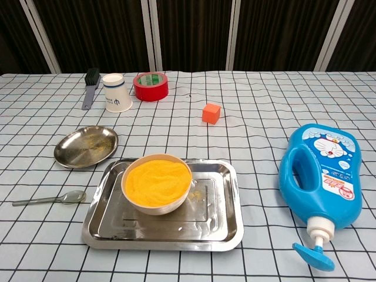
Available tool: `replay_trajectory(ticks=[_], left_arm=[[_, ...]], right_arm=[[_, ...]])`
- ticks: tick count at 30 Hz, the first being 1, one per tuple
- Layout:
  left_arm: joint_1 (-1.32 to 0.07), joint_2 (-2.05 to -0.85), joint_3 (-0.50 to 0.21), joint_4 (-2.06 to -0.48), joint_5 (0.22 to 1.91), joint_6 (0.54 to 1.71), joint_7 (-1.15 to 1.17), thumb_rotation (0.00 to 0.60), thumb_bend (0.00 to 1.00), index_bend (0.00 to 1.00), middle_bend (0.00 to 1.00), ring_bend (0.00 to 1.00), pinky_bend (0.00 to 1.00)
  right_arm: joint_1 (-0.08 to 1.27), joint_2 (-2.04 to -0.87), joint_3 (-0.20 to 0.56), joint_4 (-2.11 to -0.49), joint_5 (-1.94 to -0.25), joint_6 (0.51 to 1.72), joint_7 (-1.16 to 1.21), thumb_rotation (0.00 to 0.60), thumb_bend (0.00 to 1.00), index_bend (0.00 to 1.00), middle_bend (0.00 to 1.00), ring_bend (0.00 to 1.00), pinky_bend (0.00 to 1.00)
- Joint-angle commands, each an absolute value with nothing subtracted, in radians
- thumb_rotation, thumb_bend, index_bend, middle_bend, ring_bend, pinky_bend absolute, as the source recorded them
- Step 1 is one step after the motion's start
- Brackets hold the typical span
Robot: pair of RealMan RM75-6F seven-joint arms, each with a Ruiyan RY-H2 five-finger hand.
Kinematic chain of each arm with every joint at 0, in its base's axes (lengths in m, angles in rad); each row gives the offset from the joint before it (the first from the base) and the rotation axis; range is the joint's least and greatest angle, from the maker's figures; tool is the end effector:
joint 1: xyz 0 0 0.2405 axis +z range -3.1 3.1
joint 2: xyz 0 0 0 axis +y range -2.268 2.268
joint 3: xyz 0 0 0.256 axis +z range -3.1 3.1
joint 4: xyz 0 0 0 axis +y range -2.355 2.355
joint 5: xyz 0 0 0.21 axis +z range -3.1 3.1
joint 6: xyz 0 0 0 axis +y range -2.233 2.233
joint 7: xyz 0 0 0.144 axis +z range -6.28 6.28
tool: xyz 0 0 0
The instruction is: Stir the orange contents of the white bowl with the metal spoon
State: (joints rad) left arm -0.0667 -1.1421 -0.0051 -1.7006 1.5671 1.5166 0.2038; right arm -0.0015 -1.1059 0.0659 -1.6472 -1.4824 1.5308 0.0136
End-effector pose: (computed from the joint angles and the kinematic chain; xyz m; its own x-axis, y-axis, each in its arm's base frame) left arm -0.2869 0.1644 0.1396 0.4835 0.0165 0.8752 0.8740 -0.0654 -0.4815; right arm -0.3181 -0.1568 0.1693 0.3629 0.0264 0.9315 -0.9293 0.0841 0.3596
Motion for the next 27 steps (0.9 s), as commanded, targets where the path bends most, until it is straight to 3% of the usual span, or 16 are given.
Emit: replay_trajectory(ticks=[1, 13, 23, 25, 27], left_arm=[[-0.067, -1.142, -0.005, -1.701, 1.567, 1.517, 0.204, 0.600, 0.03, 0.00, 0.00, 0.00, 0.05], [-0.067, -1.142, -0.003, -1.708, 1.555, 1.504, 0.214, 0.600, 0.03, 0.00, 0.00, 0.00, 0.05], [-0.106, -1.153, -0.022, -1.773, 1.474, 1.415, 0.285, 0.600, 0.03, 0.00, 0.00, 0.00, 0.05], [-0.115, -1.157, -0.029, -1.787, 1.457, 1.401, 0.299, 0.600, 0.03, 0.03, 0.00, 0.00, 0.05], [-0.127, -1.168, -0.039, -1.803, 1.432, 1.382, 0.313, 0.600, 0.06, 0.13, 0.00, 0.00, 0.05]], right_arm=[[-0.001, -1.106, 0.065, -1.647, -1.483, 1.530, 0.012, 0.600, 0.20, 0.00, 0.00, 0.00, 0.00], [-0.001, -1.105, 0.063, -1.652, -1.483, 1.526, 0.019, 0.600, 0.20, 0.00, 0.00, 0.00, 0.00], [-0.002, -1.103, 0.061, -1.658, -1.475, 1.519, 0.026, 0.600, 0.20, 0.00, 0.00, 0.00, 0.00], [-0.002, -1.103, 0.061, -1.657, -1.475, 1.518, 0.028, 0.600, 0.20, 0.00, 0.00, 0.00, 0.00], [-0.003, -1.101, 0.061, -1.657, -1.472, 1.518, 0.033, 0.600, 0.20, 0.00, 0.00, 0.00, 0.00]])
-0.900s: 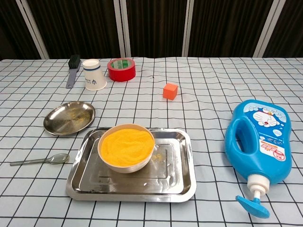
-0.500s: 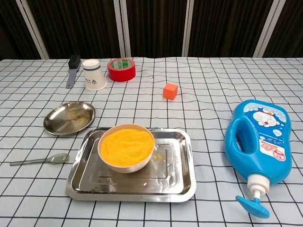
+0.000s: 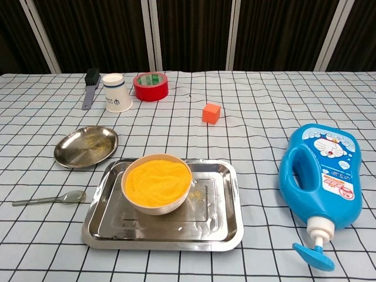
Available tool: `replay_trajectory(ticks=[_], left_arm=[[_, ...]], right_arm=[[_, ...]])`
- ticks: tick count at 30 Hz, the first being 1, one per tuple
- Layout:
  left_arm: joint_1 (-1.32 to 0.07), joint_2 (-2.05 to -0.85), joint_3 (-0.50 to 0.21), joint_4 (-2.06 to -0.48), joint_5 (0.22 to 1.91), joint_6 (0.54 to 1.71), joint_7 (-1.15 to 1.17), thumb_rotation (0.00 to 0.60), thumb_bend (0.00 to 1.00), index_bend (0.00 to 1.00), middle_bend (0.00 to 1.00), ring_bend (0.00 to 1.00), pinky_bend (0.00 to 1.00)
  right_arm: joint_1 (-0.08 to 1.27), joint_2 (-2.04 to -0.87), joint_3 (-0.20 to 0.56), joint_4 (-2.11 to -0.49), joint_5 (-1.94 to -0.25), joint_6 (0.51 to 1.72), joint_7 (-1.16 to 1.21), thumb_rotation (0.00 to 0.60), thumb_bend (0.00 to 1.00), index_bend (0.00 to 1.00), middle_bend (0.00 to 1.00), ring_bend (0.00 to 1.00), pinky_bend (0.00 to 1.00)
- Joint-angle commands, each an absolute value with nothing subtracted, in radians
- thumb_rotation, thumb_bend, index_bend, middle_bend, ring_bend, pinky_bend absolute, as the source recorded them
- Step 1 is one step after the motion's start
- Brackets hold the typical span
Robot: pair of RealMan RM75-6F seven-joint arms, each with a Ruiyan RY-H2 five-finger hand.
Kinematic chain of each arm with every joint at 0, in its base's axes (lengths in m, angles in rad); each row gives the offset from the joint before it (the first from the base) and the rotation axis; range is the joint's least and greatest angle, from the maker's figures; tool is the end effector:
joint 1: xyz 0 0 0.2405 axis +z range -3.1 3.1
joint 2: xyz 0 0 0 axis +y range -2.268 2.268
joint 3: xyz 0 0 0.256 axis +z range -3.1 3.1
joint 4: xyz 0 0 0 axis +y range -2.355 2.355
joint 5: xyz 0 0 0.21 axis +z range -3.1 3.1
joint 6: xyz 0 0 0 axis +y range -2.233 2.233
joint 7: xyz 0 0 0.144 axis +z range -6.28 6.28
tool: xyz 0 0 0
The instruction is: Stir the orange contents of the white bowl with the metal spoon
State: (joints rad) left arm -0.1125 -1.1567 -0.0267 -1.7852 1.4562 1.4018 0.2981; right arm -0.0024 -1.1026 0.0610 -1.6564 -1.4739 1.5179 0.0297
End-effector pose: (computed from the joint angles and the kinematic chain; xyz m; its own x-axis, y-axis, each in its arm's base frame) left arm -0.2768 0.1794 0.1207 0.4727 0.1148 0.8737 0.8810 -0.0368 -0.4718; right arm -0.3189 -0.1554 0.1675 0.3410 0.0100 0.9400 -0.9363 0.0933 0.3387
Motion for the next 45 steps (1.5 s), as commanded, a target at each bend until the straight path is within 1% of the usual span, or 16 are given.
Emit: replay_trajectory(ticks=[1, 3, 5, 9, 16, 20, 26, 33, 45], left_arm=[[-0.134, -1.174, -0.044, -1.812, 1.417, 1.370, 0.319, 0.600, 0.07, 0.18, 0.00, 0.00, 0.05], [-0.148, -1.186, -0.053, -1.828, 1.381, 1.345, 0.336, 0.600, 0.13, 0.35, 0.00, 0.00, 0.05], [-0.160, -1.199, -0.061, -1.839, 1.350, 1.324, 0.352, 0.600, 0.19, 0.44, 0.00, 0.00, 0.05], [-0.193, -1.240, -0.085, -1.850, 1.265, 1.284, 0.412, 0.600, 0.29, 0.50, 0.00, 0.00, 0.05], [-0.245, -1.327, -0.104, -1.855, 1.144, 1.244, 0.530, 0.600, 0.36, 0.52, 0.00, 0.00, 0.05], [-0.276, -1.402, -0.107, -1.831, 1.088, 1.242, 0.615, 0.600, 0.39, 0.52, 0.00, 0.00, 0.05], [-0.307, -1.488, -0.105, -1.791, 1.017, 1.261, 0.716, 0.600, 0.39, 0.51, 0.00, 0.00, 0.05], [-0.329, -1.535, -0.113, -1.743, 0.957, 1.279, 0.762, 0.600, 0.41, 0.50, 0.00, 0.00, 0.05], [-0.354, -1.583, -0.118, -1.687, 0.866, 1.269, 0.773, 0.600, 0.44, 0.49, 0.00, 0.00, 0.05]], right_arm=[[-0.003, -1.101, 0.062, -1.658, -1.471, 1.518, 0.036, 0.600, 0.20, 0.00, 0.00, 0.00, 0.00], [-0.003, -1.100, 0.063, -1.658, -1.472, 1.519, 0.037, 0.600, 0.20, 0.00, 0.00, 0.00, 0.00], [-0.003, -1.100, 0.062, -1.659, -1.473, 1.518, 0.036, 0.600, 0.20, 0.00, 0.00, 0.00, 0.00], [-0.003, -1.102, 0.060, -1.659, -1.478, 1.518, 0.033, 0.600, 0.20, 0.00, 0.00, 0.00, 0.00], [-0.002, -1.102, 0.059, -1.658, -1.480, 1.518, 0.038, 0.600, 0.20, 0.00, 0.00, 0.00, 0.00], [-0.001, -1.102, 0.059, -1.658, -1.483, 1.518, 0.044, 0.600, 0.20, 0.00, 0.00, 0.00, 0.00], [-0.001, -1.099, 0.057, -1.656, -1.486, 1.517, 0.053, 0.600, 0.20, 0.00, 0.00, 0.00, 0.00], [-0.002, -1.098, 0.055, -1.656, -1.490, 1.519, 0.057, 0.600, 0.20, 0.00, 0.00, 0.00, 0.00], [-0.002, -1.098, 0.055, -1.662, -1.487, 1.517, 0.056, 0.600, 0.20, 0.00, 0.00, 0.00, 0.00]])
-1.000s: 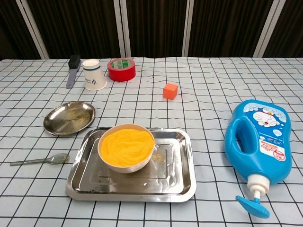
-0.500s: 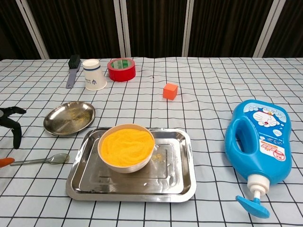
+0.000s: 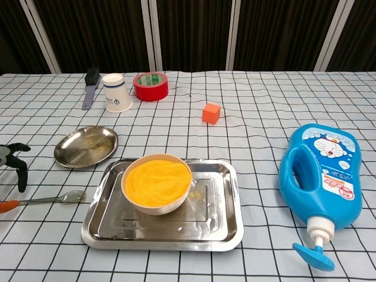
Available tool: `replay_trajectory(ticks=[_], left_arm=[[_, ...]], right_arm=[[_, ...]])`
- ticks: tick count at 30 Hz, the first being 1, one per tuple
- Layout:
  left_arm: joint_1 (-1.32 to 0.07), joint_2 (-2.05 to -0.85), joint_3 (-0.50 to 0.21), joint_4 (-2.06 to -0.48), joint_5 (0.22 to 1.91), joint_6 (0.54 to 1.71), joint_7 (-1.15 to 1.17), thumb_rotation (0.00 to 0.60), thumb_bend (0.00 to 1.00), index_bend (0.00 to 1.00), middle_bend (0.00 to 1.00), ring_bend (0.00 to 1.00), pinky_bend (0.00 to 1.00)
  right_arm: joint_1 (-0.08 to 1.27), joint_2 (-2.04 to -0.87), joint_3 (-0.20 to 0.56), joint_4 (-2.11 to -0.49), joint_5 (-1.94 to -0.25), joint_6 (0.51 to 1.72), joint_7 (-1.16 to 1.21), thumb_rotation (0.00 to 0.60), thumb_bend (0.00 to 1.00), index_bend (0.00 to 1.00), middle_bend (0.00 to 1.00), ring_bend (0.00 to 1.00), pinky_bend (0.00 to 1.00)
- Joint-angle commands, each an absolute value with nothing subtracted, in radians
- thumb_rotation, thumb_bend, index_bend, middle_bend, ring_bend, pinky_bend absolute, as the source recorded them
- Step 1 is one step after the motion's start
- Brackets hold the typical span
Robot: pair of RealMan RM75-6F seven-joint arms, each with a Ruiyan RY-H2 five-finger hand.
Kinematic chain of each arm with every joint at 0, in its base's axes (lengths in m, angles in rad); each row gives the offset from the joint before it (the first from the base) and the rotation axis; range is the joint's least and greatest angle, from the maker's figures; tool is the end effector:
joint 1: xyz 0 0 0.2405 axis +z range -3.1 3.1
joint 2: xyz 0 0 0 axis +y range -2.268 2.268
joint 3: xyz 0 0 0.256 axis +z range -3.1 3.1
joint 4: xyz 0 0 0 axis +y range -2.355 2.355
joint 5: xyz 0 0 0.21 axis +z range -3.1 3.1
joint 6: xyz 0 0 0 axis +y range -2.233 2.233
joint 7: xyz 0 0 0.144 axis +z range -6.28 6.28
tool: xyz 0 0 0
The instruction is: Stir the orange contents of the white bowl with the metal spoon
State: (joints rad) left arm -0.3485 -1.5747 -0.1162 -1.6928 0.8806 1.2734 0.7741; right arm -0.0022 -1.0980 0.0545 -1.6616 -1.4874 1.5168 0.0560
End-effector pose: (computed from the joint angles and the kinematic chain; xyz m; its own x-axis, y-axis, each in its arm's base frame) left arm -0.2463 0.2339 -0.0076 0.4743 0.3790 0.7946 0.8383 0.0812 -0.5391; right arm -0.3168 -0.1543 0.1667 0.3163 0.0041 0.9487 -0.9457 0.0802 0.3150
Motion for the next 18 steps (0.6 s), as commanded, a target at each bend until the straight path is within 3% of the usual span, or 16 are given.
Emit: replay_trajectory(ticks=[1, 18], left_arm=[[-0.356, -1.587, -0.117, -1.684, 0.861, 1.269, 0.774, 0.600, 0.44, 0.49, 0.00, 0.00, 0.05], [-0.377, -1.612, -0.104, -1.669, 0.836, 1.280, 0.768, 0.600, 0.48, 0.49, 0.00, 0.00, 0.05]], right_arm=[[-0.002, -1.098, 0.055, -1.662, -1.487, 1.516, 0.056, 0.600, 0.20, 0.00, 0.00, 0.00, 0.00], [-0.002, -1.096, 0.054, -1.666, -1.484, 1.513, 0.062, 0.600, 0.20, 0.00, 0.00, 0.00, 0.00]])
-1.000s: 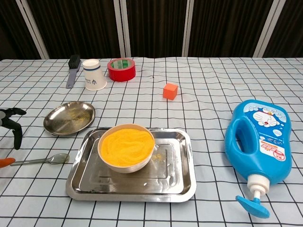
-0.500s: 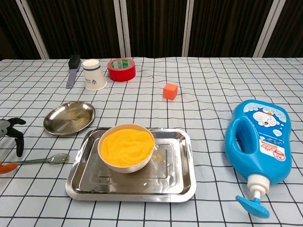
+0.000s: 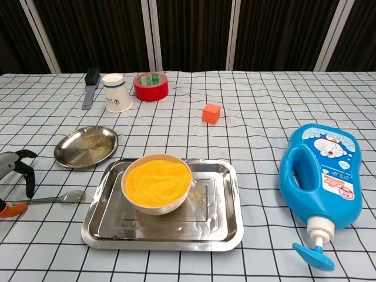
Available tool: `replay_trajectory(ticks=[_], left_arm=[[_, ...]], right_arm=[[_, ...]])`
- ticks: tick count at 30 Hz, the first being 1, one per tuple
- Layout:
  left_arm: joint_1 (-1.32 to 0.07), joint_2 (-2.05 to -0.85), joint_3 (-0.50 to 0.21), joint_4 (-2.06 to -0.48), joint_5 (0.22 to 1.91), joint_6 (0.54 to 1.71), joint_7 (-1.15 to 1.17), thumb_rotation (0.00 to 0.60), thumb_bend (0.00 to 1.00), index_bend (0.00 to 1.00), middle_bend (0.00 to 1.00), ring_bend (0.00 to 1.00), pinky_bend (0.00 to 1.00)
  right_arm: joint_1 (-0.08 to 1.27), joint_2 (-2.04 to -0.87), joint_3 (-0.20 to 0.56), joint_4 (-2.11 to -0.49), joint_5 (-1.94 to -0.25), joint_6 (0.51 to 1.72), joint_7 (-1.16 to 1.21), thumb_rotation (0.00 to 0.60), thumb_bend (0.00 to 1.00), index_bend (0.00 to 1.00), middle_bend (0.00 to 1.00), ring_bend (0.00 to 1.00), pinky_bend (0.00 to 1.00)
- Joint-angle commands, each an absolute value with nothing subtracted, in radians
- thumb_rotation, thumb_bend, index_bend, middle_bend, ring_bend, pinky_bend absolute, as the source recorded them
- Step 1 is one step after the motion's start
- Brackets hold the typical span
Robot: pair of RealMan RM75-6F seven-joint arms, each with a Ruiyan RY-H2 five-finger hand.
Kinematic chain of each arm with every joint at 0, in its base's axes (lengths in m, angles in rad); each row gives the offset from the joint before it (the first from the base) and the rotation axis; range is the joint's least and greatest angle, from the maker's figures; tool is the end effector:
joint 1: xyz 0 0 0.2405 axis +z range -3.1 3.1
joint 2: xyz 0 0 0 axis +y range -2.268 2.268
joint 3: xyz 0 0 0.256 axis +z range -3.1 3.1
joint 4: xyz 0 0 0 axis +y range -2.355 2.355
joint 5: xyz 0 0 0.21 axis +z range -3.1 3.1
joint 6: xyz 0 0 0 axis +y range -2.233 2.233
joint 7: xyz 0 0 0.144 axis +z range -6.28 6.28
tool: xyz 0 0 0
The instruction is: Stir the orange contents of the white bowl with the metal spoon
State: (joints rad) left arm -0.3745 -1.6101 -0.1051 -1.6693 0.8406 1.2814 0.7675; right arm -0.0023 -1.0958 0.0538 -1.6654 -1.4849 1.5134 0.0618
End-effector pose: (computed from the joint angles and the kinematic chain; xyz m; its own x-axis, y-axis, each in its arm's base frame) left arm -0.2439 0.2349 -0.0187 0.4566 0.3973 0.7960 0.8436 0.0908 -0.5292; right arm -0.3168 -0.1540 0.1666 0.3089 0.0006 0.9511 -0.9478 0.0829 0.3078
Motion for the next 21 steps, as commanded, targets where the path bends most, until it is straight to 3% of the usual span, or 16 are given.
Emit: replay_trajectory(ticks=[1, 21], left_arm=[[-0.378, -1.612, -0.105, -1.669, 0.833, 1.279, 0.769, 0.600, 0.48, 0.49, 0.00, 0.00, 0.05], [-0.399, -1.618, -0.094, -1.674, 0.813, 1.286, 0.768, 0.600, 0.52, 0.49, 0.00, 0.00, 0.05]], right_arm=[[-0.002, -1.096, 0.053, -1.666, -1.484, 1.512, 0.062, 0.600, 0.20, 0.00, 0.00, 0.00, 0.00], [-0.003, -1.093, 0.053, -1.672, -1.482, 1.510, 0.068, 0.600, 0.20, 0.00, 0.00, 0.00, 0.00]])
